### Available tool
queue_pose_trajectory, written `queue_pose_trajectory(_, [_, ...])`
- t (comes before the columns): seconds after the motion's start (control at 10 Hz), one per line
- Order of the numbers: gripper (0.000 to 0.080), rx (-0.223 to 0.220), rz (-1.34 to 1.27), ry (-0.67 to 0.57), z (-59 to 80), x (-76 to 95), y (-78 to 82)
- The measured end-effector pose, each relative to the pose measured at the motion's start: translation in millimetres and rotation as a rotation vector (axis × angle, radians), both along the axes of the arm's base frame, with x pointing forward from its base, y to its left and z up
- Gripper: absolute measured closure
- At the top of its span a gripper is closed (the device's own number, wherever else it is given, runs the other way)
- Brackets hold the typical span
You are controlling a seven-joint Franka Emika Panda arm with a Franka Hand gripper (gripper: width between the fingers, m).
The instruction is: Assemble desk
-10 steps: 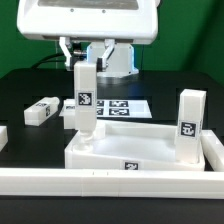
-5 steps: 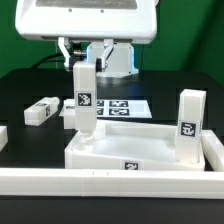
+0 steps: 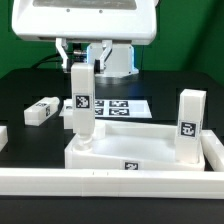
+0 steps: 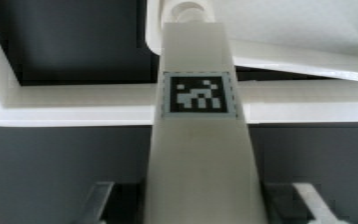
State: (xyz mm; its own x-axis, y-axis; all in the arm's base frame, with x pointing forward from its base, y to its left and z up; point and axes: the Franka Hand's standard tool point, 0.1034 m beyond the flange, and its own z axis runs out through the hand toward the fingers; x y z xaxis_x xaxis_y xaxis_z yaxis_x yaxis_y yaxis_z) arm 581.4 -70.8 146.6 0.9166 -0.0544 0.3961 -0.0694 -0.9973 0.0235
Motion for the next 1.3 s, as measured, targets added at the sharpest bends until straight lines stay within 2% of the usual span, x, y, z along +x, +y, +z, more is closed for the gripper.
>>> queue_pose_trajectory(0.7, [0.0508,-0.005,-0.003,0.0,-5.2,-0.1,-2.5])
queue_pose_trajectory(1.3, [0.0508,-0.008,-0.001,0.014,-17.0,-1.8,-1.7])
